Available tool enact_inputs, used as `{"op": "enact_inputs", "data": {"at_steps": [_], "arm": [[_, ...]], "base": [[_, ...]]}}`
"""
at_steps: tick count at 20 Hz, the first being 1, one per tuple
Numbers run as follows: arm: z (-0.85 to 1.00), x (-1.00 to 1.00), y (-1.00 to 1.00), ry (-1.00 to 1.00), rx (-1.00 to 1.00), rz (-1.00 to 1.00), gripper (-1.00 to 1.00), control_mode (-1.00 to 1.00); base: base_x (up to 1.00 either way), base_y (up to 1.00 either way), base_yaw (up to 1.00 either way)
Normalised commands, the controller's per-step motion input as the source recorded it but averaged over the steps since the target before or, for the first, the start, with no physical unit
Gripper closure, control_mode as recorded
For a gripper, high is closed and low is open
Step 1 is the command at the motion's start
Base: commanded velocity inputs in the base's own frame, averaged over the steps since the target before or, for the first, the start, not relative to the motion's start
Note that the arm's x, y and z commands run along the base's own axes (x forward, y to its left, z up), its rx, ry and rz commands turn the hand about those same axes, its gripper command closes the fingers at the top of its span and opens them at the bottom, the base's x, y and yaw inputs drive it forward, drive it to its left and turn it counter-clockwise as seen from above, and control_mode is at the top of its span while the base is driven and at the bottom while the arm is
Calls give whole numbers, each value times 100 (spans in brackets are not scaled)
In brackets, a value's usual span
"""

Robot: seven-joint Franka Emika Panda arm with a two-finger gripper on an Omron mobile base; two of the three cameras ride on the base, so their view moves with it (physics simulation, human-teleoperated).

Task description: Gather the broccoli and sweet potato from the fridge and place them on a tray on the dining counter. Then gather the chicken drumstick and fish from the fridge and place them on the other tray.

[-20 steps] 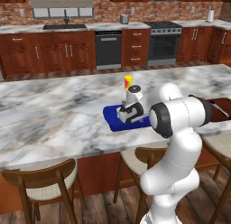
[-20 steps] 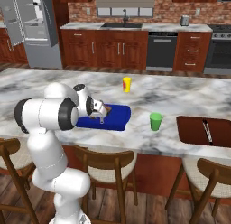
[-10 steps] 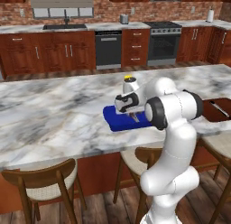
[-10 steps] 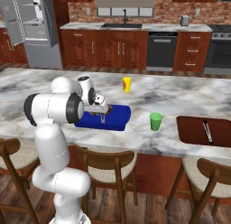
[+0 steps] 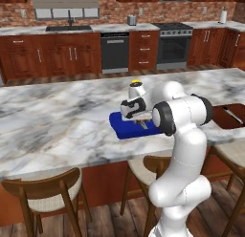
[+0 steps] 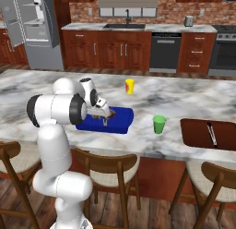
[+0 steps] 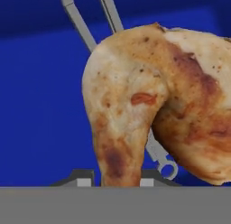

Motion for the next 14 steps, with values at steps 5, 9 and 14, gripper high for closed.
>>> {"op": "enact_inputs", "data": {"at_steps": [5,9,14], "arm": [[0,-1,0,0,0,-13,-100,-100],[16,-11,0,0,0,-10,-100,-100],[58,-42,0,0,0,-8,-100,-100]], "base": [[0,0,0],[0,0,0],[0,0,0]]}}
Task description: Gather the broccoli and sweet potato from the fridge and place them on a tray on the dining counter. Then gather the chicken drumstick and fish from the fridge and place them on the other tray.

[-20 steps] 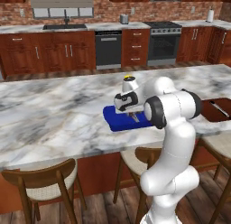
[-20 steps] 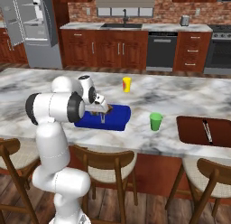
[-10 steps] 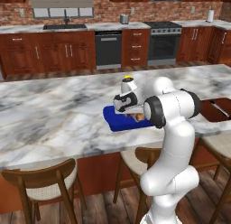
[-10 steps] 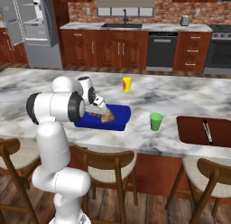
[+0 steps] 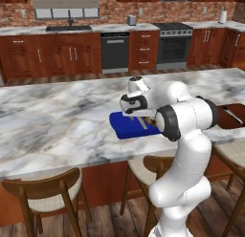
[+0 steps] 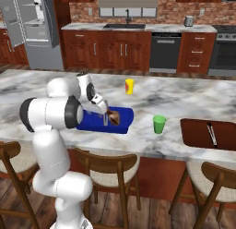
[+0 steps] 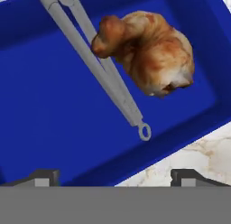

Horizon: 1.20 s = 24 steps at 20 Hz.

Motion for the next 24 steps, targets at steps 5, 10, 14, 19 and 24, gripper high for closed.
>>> {"op": "enact_inputs", "data": {"at_steps": [5,10,14,19,24], "arm": [[64,-54,0,0,0,-6,-100,-100],[59,-76,-21,6,12,-5,-100,-100],[48,-57,-38,7,15,0,-100,-100],[5,-10,-33,0,15,3,-100,-100],[46,-49,-1,-13,-7,6,-100,-100]], "base": [[0,0,0],[0,0,0],[0,0,0],[0,0,0],[0,0,0]]}}
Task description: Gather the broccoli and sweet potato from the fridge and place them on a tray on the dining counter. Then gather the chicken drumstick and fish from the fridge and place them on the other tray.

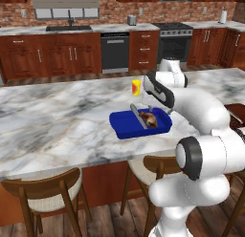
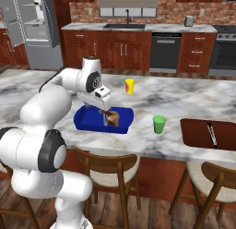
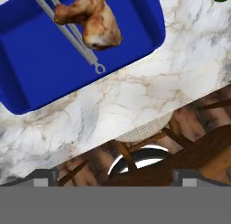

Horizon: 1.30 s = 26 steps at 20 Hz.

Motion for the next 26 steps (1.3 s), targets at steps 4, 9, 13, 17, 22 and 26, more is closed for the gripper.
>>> {"op": "enact_inputs", "data": {"at_steps": [4,9,13,17,22,26], "arm": [[60,-92,0,-21,-18,9,-100,-100],[75,-100,0,-19,-7,17,-100,-100],[84,-99,0,-7,0,7,-100,-100],[70,-86,0,-1,0,6,-100,-100],[25,-63,4,-9,0,5,-100,-100],[0,-46,0,-21,-4,11,-100,-100]], "base": [[0,0,0],[0,0,0],[0,0,0],[0,0,0],[0,0,0],[0,0,0]]}}
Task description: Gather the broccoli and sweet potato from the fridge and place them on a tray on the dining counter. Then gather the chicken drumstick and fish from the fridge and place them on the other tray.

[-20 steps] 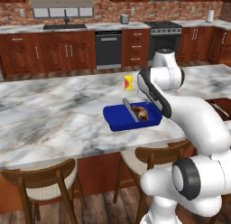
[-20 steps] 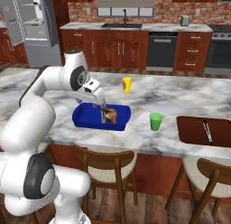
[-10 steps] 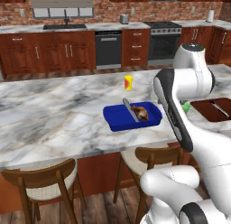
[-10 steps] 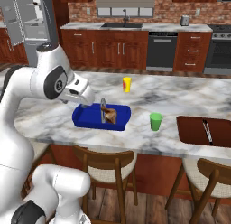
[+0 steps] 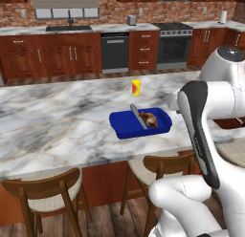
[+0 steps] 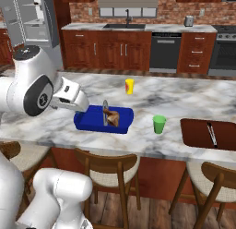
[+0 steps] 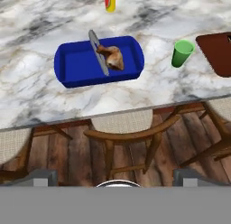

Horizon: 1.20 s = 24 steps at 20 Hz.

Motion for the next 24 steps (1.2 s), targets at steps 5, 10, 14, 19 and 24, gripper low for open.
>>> {"op": "enact_inputs", "data": {"at_steps": [5,10,14,19,24], "arm": [[-8,-28,0,-33,-6,19,-100,-100],[0,-31,10,-15,0,10,-100,-100],[0,-23,10,-4,0,0,-100,-100],[0,-4,4,-3,0,0,-100,-100],[0,-1,0,0,0,-1,-100,-100]], "base": [[0,0,0],[0,0,0],[0,0,0],[0,0,0],[0,0,0]]}}
